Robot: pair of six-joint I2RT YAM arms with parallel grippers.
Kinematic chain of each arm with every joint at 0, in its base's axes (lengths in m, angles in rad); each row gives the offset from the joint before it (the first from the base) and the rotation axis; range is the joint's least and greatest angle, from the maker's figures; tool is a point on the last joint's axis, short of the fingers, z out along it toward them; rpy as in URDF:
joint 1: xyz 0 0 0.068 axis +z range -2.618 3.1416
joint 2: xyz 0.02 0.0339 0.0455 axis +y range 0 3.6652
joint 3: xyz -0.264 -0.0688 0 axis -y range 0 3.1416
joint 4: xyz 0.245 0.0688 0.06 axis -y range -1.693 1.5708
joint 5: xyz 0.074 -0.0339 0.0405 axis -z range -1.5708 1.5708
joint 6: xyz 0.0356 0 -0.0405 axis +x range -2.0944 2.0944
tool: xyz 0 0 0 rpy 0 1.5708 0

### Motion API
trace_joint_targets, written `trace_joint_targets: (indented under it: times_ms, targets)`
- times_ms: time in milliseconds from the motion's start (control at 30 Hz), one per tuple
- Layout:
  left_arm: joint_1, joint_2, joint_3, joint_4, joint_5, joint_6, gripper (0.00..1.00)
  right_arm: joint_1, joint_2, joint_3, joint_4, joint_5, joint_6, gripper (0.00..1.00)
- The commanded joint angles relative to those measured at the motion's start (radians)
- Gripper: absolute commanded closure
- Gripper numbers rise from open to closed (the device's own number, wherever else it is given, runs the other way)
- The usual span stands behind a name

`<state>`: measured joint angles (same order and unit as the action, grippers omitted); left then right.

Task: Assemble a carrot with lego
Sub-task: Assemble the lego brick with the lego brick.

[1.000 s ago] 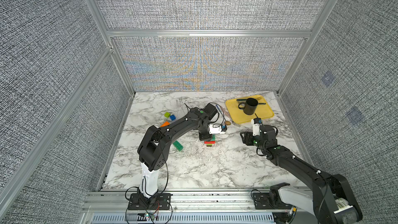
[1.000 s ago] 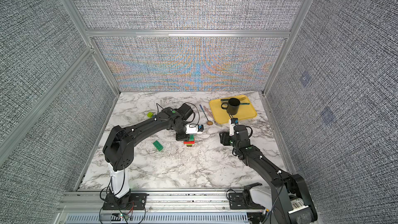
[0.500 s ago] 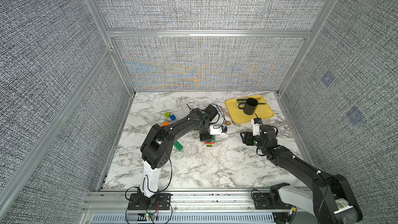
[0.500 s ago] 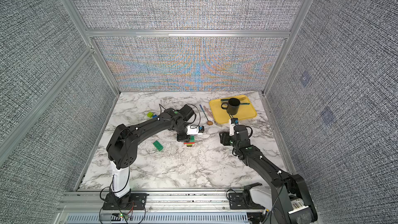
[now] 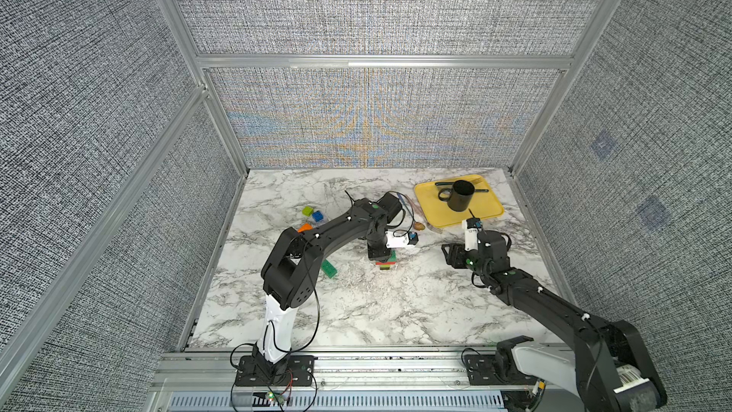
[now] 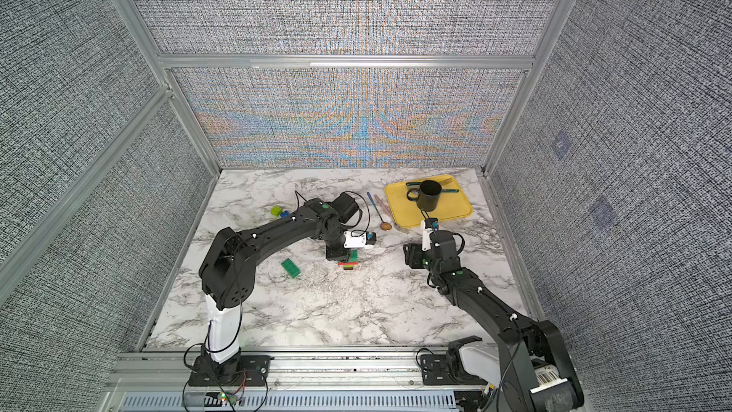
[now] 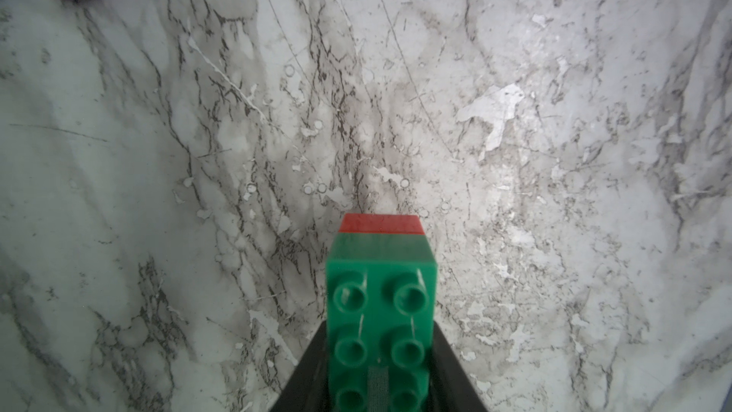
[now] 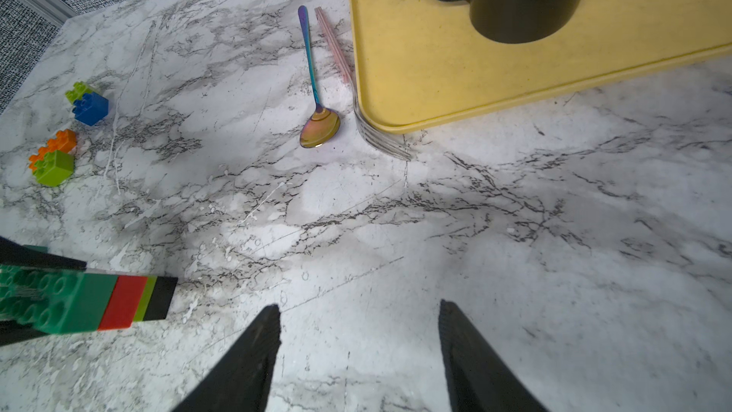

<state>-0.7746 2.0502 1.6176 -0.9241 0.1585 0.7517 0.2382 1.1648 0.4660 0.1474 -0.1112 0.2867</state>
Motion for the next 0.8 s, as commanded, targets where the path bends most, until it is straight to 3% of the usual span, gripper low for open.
trace_joint_targets:
  times_ms: [0,133,467,567,667,767]
  targets:
    - [-0.011,0.083,-0.003,-0.093,-0.121,-0.017,0.82,0.002,0.005,-0.002,0.03,-0.01,0.011,0.35]
    - [-0.014,0.1,0.046,-0.123,-0.125,-0.044,0.77,0.001,0.015,0.002,0.03,-0.015,0.016,0.35]
    - [-0.011,-0.053,0.051,-0.067,-0.022,-0.072,0.33,0.001,0.005,0.001,0.028,-0.018,0.018,0.35]
    - [-0.004,-0.122,0.031,-0.052,0.008,-0.103,0.27,0.001,0.003,0.005,0.03,-0.021,0.019,0.35]
    - [0.016,-0.237,-0.071,0.052,0.039,-0.204,0.27,0.001,-0.001,0.01,0.027,-0.023,0.016,0.35]
    - [0.041,-0.39,-0.231,0.219,-0.022,-0.426,0.27,0.001,-0.008,0.016,0.023,-0.021,0.014,0.35]
